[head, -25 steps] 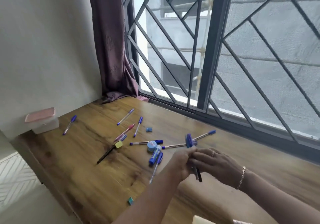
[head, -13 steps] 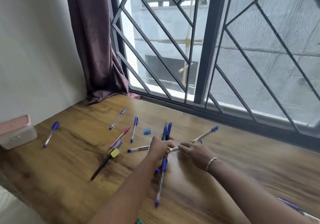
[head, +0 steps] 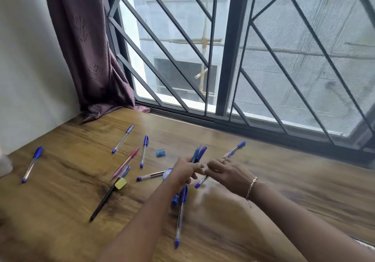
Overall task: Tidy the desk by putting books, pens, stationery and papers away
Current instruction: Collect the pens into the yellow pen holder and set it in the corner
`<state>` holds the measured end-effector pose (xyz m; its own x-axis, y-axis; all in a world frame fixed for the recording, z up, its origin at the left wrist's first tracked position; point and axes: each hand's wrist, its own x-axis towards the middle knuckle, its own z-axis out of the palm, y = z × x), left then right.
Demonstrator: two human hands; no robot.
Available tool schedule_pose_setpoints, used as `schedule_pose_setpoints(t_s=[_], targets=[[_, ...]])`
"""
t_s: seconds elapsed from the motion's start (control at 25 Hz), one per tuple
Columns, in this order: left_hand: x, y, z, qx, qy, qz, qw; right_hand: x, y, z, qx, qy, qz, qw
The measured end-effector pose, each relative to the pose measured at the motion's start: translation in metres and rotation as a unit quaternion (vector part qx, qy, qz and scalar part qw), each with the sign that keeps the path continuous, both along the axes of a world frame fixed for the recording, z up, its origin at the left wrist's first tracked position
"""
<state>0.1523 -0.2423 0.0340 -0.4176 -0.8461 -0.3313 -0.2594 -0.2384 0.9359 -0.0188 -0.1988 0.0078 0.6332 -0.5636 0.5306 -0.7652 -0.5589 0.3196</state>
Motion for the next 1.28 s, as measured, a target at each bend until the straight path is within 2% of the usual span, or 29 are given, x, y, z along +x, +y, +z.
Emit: schedule_pose_setpoints(t_s=[0.12,0.2,0.32,0.48,0.6,0.72,0.8,1.04,1.28], targets=[[-0.011,0.003,0.003,0.083,0.079,-0.047,0.992,-0.001,-0.005,0.015,-0.038,0.002,0.077,0.996],[-0.015,0.003,0.002,0.15,0.134,-0.03,0.979,0.0,-0.007,0.018,-0.046,0.024,0.082,0.995],[-0.017,-0.002,-0.003,0.222,0.165,-0.036,0.96,0.004,-0.007,0.015,-0.028,0.018,0.073,0.997],[-0.016,-0.019,-0.007,0.234,0.199,0.027,0.951,-0.01,-0.02,0.013,0.005,-0.1,0.003,0.995],[-0.009,-0.028,-0.005,0.232,0.226,0.061,0.944,-0.042,-0.033,0.002,0.074,-0.092,-0.092,0.989],[-0.004,-0.033,-0.005,0.231,0.235,0.075,0.941,-0.062,-0.041,-0.02,0.185,-0.135,-0.111,0.967],[-0.003,-0.034,-0.006,0.227,0.231,0.077,0.943,-0.067,-0.045,-0.029,0.204,-0.148,-0.129,0.959],[-0.002,-0.031,-0.009,0.228,0.206,0.075,0.949,-0.073,-0.036,-0.031,0.146,-0.053,-0.072,0.985],[-0.011,-0.024,-0.009,0.238,0.201,0.066,0.948,-0.072,-0.012,-0.015,0.107,0.044,-0.071,0.991]])
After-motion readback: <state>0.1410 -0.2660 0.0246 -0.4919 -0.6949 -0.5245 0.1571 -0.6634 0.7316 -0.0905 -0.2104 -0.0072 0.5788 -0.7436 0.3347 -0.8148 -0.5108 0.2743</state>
